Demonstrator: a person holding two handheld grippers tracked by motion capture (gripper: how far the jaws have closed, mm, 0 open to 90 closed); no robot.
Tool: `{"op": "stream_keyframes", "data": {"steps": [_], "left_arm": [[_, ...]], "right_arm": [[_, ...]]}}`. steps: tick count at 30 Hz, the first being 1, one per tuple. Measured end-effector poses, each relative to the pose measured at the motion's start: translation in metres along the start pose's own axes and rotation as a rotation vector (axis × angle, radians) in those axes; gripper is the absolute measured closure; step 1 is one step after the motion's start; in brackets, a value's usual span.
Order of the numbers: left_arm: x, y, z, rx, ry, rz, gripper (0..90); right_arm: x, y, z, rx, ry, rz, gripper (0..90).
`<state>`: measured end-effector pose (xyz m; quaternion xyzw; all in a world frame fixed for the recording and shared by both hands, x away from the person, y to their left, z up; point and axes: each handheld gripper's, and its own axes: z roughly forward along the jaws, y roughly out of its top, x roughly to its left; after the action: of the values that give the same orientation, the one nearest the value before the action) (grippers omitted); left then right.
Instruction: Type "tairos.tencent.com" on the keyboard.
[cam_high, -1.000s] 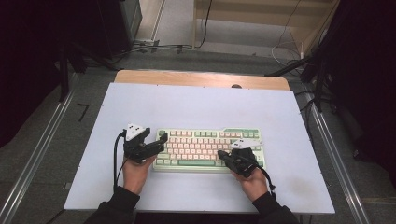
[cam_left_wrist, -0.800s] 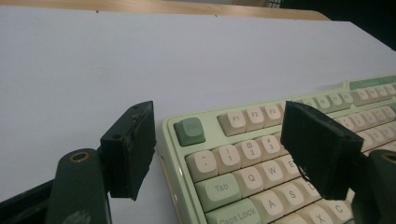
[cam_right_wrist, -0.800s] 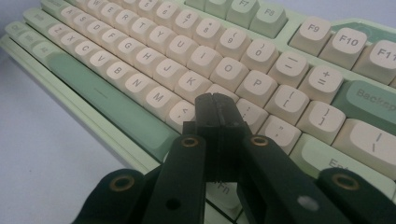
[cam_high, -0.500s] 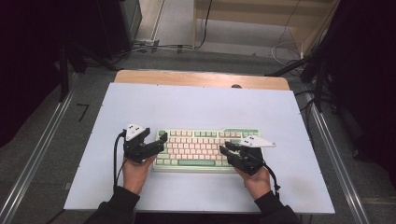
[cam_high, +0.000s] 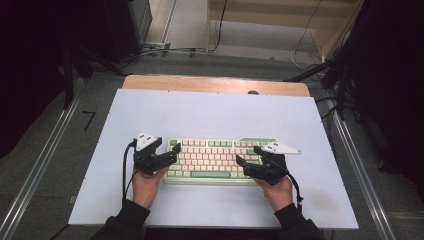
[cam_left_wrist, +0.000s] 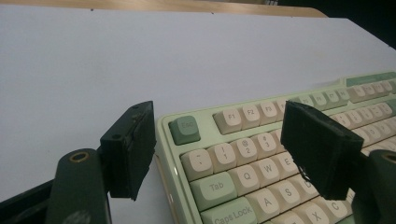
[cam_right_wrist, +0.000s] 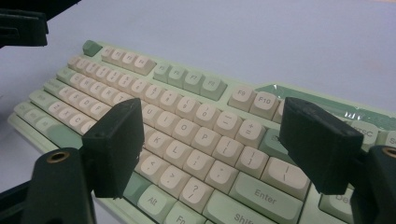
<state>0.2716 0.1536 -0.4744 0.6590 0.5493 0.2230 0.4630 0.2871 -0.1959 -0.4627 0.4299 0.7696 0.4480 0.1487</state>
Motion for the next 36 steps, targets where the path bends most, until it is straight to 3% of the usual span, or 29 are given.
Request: {"op": "stream_keyframes", "data": {"steps": [15,16,18,21,23,27,36], "left_arm": [[-0.015,-0.001,0.007,0.031,-0.045,0.031,27.1],[-0.016,-0.001,0.007,0.032,-0.062,0.033,29.4],[-0.019,0.0,0.007,0.028,-0.097,0.044,43.2],[-0.028,0.004,0.01,0.035,-0.196,0.055,88.7],[-0.035,0.006,0.018,0.07,-0.23,0.071,90.0],[-0.052,0.004,0.035,0.153,-0.233,0.136,90.0],[-0.064,0.0,0.054,0.214,-0.223,0.165,90.0]], "right_arm": [[0.001,-0.001,0.003,0.023,0.0,-0.001,20.7],[0.001,-0.001,0.003,0.023,0.001,-0.002,20.7],[0.001,-0.001,0.003,0.024,0.0,-0.002,20.8],[0.001,-0.001,0.003,0.024,0.001,-0.001,21.0],[0.001,-0.001,0.003,0.026,0.001,-0.001,21.1],[0.001,-0.001,0.003,0.026,0.001,0.0,21.6],[0.002,0.0,0.004,0.027,0.006,0.003,22.2]]}}
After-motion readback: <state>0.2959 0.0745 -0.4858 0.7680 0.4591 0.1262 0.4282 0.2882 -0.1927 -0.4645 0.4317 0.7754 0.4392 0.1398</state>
